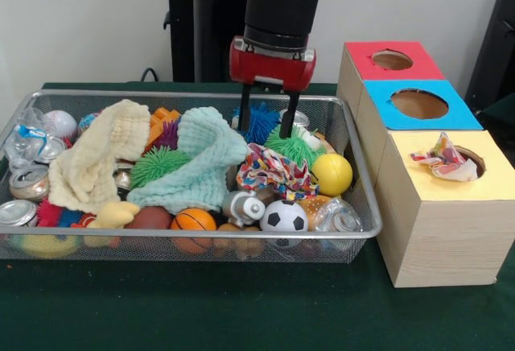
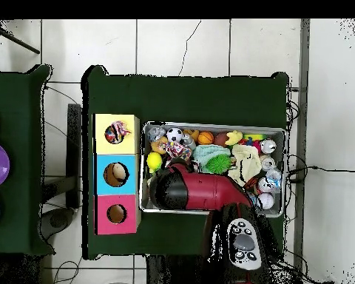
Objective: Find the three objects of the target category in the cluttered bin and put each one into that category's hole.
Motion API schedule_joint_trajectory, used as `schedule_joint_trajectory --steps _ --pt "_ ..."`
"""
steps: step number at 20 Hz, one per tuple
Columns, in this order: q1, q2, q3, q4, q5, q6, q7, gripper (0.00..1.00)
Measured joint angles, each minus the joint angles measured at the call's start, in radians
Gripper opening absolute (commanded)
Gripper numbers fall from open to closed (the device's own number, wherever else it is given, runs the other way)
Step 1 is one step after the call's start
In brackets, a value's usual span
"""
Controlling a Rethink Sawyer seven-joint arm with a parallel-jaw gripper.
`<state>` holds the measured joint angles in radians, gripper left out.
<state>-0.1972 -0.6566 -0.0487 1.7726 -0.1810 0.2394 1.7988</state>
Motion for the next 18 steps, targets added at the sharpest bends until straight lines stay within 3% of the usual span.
schedule_joint_trajectory --steps 18 --pt "0.027 0.109 0.006 -0.008 0.012 -0.127 0.0 1.0"
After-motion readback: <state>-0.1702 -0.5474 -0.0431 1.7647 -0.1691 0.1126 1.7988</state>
